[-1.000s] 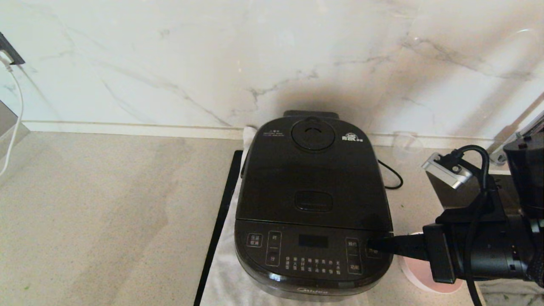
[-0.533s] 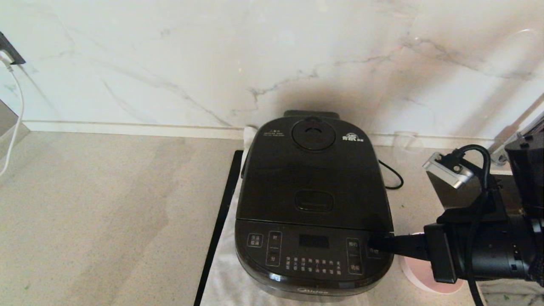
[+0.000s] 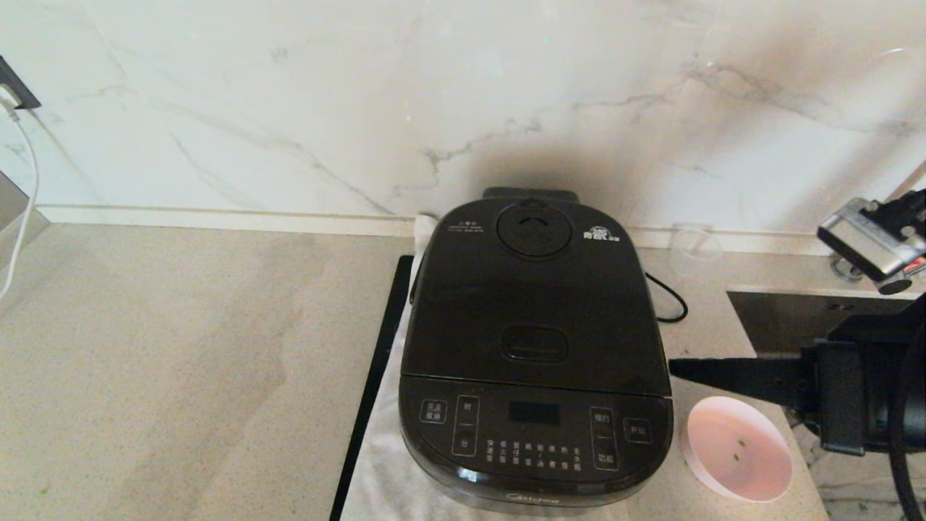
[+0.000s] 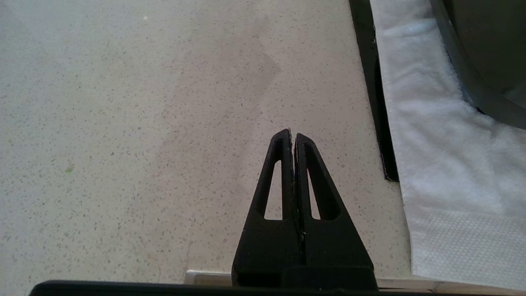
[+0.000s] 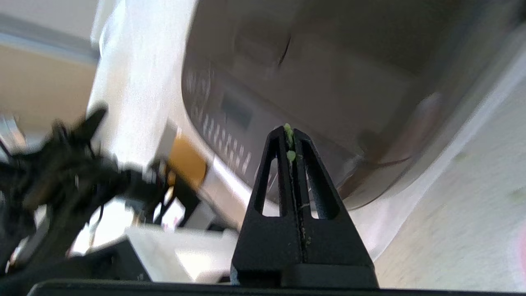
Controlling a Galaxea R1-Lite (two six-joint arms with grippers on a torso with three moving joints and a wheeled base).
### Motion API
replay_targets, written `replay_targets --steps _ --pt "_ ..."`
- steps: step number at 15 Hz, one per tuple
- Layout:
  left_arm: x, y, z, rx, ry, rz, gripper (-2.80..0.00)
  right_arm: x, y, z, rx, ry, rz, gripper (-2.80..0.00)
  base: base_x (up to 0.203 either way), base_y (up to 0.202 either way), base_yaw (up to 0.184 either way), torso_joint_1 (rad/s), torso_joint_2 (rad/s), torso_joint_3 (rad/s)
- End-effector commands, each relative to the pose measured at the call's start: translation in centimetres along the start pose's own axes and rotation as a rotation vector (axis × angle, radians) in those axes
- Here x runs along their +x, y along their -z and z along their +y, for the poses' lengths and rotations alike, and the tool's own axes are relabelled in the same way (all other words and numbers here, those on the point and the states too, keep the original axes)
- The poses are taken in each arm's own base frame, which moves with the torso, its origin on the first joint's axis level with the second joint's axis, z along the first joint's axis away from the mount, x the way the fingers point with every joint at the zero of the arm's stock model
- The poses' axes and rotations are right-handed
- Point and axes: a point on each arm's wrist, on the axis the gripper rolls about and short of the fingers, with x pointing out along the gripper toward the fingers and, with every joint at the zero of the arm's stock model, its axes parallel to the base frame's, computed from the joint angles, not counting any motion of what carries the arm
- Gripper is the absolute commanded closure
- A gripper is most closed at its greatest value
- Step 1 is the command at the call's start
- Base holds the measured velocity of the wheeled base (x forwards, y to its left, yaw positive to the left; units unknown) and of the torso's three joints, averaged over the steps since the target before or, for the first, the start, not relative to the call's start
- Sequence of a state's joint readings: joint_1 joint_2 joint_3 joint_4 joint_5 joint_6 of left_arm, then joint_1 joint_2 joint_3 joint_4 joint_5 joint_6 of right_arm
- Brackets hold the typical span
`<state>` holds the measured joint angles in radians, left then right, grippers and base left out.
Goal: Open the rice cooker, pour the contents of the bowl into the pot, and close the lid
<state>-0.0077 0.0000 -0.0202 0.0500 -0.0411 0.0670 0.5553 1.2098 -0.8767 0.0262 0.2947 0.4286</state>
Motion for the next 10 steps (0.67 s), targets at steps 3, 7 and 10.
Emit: replay_targets --steps 3,7,10 --pt "0.0 0.0 0.0 0.0 0.0 0.001 0.0 -4.7 -2.5 -0.5 -0.005 0.121 -0.254 0.0 0.0 0.0 0.0 0.0 0.0 0.0" --pt "0.0 0.0 0.0 0.0 0.0 0.001 0.0 -11.5 -2.3 0.1 -0.059 0.54 -0.461 0.0 0.0 0.0 0.0 0.0 0.0 0.0" --pt "0.0 0.0 0.0 0.0 0.0 0.001 0.0 -15.0 1.2 1.2 -0.125 0.753 -0.56 0.0 0.0 0.0 0.0 0.0 0.0 0.0"
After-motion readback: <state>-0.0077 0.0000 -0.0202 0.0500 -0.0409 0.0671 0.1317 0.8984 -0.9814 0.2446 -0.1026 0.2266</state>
